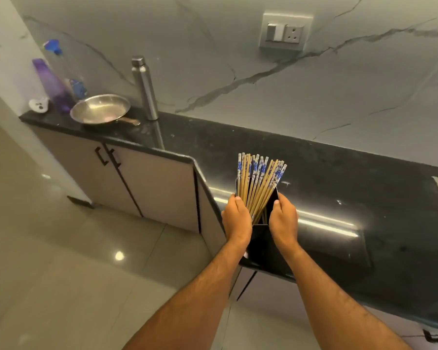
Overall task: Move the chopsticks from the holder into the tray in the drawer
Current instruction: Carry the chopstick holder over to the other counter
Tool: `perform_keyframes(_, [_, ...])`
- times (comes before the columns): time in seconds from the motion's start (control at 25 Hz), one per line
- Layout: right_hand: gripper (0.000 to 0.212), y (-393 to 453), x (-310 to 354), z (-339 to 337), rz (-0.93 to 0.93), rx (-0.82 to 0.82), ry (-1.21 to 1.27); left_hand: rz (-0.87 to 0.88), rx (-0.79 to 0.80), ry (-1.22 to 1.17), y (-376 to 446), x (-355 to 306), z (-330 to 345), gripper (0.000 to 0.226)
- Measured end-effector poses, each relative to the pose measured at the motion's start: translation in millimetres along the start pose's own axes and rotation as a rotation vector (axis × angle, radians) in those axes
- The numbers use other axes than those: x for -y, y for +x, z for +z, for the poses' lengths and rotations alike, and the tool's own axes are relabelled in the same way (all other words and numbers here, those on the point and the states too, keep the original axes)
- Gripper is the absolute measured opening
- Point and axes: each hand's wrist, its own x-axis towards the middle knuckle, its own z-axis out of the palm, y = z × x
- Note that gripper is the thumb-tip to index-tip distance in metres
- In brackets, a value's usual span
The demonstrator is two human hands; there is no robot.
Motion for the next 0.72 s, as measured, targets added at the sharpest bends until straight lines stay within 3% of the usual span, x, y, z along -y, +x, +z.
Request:
perform_keyframes(0.32, [0.034,-95.2,26.0,121.3,-0.165,0.258,0.074,-0.059,-0.406,-0.175,-3.7,66.6,-134.7,0.039])
perform_keyframes(0.52, [0.033,-213.9,19.5,196.0,-0.216,0.559,0.074,-0.184,-0.706,-0.186,-41.2,165.5,-237.2,0.036])
perform_keyframes(0.72, [0.033,-369.6,7.8,241.6,-0.228,0.827,0.030,-0.321,-0.959,-0.268,-134.0,255.7,-346.3,0.041])
